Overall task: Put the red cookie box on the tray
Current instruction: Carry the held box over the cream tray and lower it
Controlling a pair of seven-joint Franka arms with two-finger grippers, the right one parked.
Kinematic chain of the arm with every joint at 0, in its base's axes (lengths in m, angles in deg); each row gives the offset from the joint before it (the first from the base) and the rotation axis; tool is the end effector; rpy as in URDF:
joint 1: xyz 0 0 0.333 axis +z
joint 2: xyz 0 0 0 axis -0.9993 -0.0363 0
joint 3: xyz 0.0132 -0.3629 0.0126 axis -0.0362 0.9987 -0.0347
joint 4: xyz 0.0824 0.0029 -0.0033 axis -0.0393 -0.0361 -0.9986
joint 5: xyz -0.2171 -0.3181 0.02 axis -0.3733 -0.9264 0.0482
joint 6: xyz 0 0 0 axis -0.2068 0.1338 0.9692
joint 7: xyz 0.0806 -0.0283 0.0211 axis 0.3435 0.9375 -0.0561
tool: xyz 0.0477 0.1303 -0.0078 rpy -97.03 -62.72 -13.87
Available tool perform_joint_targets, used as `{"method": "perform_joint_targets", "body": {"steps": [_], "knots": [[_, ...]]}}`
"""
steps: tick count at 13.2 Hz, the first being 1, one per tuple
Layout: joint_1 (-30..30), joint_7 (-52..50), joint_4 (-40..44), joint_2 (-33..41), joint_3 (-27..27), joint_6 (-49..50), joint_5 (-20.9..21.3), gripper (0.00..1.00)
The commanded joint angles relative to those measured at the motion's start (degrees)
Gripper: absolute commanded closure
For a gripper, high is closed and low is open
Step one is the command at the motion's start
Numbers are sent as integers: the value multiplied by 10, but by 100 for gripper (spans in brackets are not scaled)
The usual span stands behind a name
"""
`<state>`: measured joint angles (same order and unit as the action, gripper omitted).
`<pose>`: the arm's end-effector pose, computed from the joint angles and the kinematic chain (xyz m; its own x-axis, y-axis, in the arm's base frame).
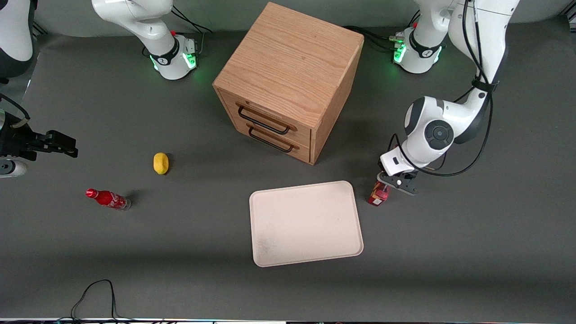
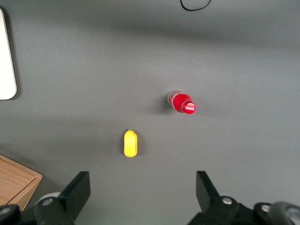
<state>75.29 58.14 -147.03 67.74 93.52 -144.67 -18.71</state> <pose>0.5516 -0.1842 0.2539 0.9096 -0.4154 0.0019 -0.4145 -0.9073 0.0712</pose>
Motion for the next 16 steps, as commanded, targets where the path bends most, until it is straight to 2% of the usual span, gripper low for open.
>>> {"method": "perform_joint_targets", "body": {"steps": [1,4,8,10,13,14,16], "knots": [[-1,-11,29,42,-4,98,-1,100],[5,-37,118,108,-9,297,0,100],[5,-74,320,114,-27,542,4,100],[6,-84,385,111,-28,597,4,100],[6,-89,400,107,-27,603,3,100],[3,-114,402,101,-26,600,0,100],[-13,-222,462,40,-14,598,-6,100]]}}
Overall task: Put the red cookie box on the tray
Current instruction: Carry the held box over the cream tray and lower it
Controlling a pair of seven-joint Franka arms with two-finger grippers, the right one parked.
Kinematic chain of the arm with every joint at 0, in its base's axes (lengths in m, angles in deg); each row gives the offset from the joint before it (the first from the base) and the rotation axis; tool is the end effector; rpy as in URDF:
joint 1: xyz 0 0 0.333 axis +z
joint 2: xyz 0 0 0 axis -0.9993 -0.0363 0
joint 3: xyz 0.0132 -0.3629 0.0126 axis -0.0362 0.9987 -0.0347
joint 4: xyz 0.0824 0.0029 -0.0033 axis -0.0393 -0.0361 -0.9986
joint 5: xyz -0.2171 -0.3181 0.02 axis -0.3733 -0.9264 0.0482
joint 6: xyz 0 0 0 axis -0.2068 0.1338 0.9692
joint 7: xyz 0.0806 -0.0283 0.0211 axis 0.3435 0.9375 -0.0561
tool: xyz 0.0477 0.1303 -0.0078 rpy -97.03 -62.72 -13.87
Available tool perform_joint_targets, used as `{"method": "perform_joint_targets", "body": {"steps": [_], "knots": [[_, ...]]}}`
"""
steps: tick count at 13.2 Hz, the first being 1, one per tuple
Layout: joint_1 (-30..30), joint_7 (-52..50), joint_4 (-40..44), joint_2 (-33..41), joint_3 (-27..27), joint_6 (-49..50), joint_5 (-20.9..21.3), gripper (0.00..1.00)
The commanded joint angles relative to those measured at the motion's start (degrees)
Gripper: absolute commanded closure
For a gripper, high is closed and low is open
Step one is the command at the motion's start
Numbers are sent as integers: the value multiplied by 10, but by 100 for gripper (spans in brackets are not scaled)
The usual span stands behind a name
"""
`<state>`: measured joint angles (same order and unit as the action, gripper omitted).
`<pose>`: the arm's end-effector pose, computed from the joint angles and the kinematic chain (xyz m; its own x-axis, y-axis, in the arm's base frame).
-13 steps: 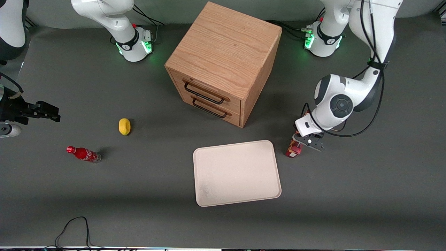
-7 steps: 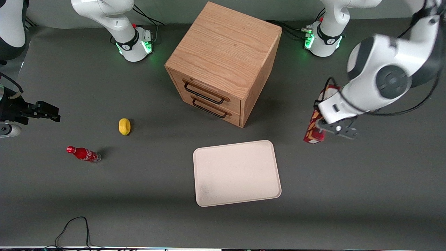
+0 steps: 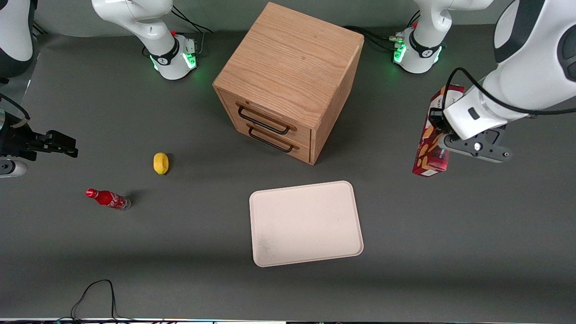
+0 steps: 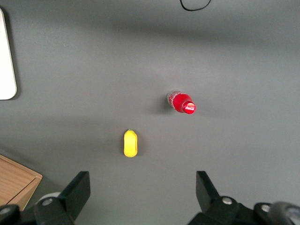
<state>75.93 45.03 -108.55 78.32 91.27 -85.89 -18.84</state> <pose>0.5630 -0.1632 0.5800 0.9620 -0.2043 -0.1813 -0.1966 -0.9787 0.0594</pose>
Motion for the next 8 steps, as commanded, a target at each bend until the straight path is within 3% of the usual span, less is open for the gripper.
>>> {"method": "perform_joint_targets", "body": {"steps": [1,4,8], "knots": [[-35,-150,119,-108,22,9,-3,100],[-61,-262,266,-243,44,-15,-3,100],[-83,-312,291,-291,52,-79,0,100]]}}
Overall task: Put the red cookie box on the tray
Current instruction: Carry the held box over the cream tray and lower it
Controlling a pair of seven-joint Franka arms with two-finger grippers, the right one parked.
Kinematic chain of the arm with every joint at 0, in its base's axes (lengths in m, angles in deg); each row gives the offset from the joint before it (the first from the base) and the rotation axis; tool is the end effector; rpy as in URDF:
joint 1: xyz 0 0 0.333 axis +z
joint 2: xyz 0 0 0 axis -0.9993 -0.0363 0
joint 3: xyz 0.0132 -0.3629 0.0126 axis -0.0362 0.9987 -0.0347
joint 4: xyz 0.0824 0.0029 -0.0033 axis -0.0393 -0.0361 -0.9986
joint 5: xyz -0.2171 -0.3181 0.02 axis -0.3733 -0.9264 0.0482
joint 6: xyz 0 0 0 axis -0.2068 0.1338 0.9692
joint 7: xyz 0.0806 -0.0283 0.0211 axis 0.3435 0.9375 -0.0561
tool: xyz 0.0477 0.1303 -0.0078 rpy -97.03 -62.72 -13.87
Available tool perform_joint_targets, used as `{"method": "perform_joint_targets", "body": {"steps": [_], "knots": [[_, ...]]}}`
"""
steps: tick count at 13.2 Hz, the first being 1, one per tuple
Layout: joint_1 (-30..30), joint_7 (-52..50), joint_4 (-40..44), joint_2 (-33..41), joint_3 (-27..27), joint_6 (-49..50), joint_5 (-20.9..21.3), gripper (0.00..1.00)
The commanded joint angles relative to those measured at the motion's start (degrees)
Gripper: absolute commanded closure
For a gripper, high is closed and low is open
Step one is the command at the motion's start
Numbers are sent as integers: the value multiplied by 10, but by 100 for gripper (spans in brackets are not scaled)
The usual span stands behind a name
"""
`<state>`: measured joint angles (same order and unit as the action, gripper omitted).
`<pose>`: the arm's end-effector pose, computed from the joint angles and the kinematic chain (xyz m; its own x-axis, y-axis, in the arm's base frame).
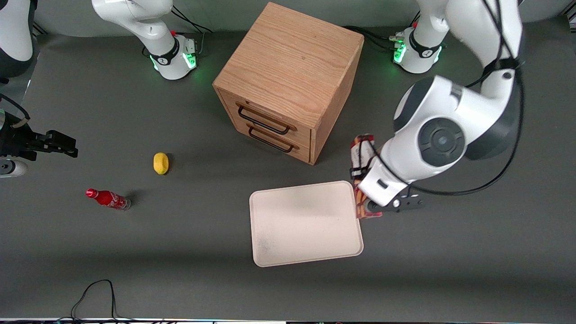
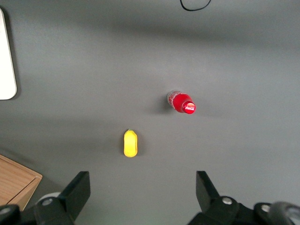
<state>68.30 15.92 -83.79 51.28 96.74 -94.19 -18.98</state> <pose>0.6654 -0.3324 0.4740 0.9847 0.1012 -0.1421 0.1153 -0.9888 0.0952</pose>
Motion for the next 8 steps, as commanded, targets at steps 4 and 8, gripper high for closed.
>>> {"method": "perform_joint_targets", "body": {"steps": [4,8], "knots": [[-19,-35,-39,-34,-3,-103,48,100],[-17,-44,-114,-52,-5,-214,75,100]]}}
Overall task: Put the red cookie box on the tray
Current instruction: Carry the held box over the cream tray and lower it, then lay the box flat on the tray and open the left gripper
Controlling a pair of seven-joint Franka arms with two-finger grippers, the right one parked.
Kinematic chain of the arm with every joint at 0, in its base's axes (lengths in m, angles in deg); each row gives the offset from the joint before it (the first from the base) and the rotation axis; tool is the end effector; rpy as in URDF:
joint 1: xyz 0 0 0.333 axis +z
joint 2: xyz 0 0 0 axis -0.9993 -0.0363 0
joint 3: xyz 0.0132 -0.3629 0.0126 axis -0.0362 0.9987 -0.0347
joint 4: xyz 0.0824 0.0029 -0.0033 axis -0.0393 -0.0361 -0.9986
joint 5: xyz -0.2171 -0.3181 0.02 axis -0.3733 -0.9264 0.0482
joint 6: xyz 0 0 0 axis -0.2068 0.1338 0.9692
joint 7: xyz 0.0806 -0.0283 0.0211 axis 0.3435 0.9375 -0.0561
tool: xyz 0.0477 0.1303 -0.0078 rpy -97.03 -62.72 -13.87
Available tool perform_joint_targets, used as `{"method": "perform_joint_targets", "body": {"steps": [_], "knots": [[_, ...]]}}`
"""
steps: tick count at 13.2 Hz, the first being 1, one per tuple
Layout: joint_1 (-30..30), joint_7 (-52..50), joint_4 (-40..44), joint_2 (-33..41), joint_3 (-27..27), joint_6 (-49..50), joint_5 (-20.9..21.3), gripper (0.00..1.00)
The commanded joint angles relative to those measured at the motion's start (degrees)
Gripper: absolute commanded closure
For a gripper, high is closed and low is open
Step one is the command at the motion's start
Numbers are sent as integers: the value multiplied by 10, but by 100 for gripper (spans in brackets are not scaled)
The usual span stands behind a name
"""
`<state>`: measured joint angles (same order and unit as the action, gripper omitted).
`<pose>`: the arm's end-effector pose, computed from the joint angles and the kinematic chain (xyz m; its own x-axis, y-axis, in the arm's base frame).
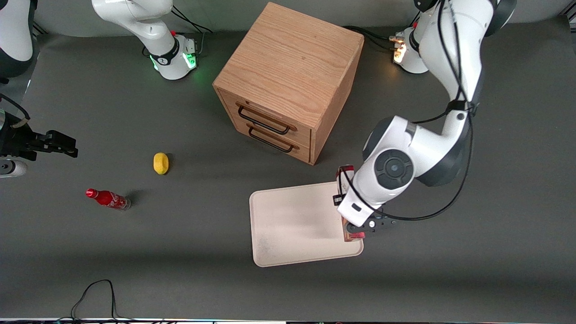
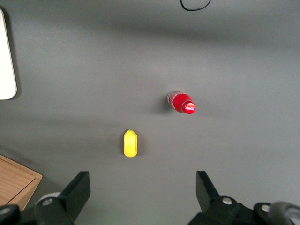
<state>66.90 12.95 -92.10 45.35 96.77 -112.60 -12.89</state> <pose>0.6900 -0.3555 0.3534 0.9910 0.1291 -0.0340 0.1310 -0.9896 0.0589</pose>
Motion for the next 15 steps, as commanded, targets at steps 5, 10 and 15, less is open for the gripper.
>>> {"method": "perform_joint_targets", "body": {"steps": [5,10,15], "knots": [[1,-16,-65,-23,-11,-113,22,100],[9,-17,-64,-41,-11,-141,21,100],[12,-18,-64,-44,-11,-140,20,65]]}}
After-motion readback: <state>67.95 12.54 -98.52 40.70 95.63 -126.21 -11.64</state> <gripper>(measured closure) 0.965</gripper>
